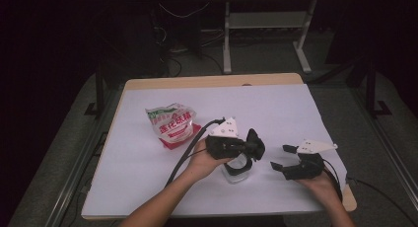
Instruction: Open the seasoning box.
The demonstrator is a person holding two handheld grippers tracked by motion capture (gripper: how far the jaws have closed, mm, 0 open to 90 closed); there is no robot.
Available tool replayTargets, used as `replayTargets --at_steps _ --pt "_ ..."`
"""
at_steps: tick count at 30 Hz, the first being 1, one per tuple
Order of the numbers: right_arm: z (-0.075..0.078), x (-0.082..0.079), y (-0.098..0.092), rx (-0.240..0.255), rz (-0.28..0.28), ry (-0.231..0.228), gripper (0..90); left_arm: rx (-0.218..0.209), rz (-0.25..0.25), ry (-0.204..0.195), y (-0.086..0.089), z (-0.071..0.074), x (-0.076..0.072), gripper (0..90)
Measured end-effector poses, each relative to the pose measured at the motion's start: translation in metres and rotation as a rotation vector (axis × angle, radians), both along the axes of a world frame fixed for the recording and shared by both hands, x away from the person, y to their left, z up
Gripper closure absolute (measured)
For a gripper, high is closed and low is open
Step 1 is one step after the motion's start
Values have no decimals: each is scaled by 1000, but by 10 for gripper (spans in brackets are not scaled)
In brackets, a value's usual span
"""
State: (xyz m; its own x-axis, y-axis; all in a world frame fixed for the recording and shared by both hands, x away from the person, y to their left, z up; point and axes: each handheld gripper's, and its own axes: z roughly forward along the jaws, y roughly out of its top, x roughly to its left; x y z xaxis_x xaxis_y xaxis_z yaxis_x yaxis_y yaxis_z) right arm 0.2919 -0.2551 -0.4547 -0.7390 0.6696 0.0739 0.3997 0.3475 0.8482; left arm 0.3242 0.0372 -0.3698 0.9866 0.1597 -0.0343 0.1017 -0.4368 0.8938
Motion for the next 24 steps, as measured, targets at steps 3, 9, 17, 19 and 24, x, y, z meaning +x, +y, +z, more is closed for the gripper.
replayTargets --at_steps 3,9,17,19,24 --pt "0 0 0 -2 1 0 179 1 -1 5 -2 -2 0 896" --pt "0 0 0 -2 2 2 179 4 -7 8 -4 -4 1 896" --pt "0 0 1 -5 3 5 179 15 -9 11 -6 -7 1 896" --pt "0 0 1 -5 3 6 179 15 -10 12 -6 -7 1 896" --pt "0 0 0 -2 3 7 179 14 -12 15 -5 -6 1 895"
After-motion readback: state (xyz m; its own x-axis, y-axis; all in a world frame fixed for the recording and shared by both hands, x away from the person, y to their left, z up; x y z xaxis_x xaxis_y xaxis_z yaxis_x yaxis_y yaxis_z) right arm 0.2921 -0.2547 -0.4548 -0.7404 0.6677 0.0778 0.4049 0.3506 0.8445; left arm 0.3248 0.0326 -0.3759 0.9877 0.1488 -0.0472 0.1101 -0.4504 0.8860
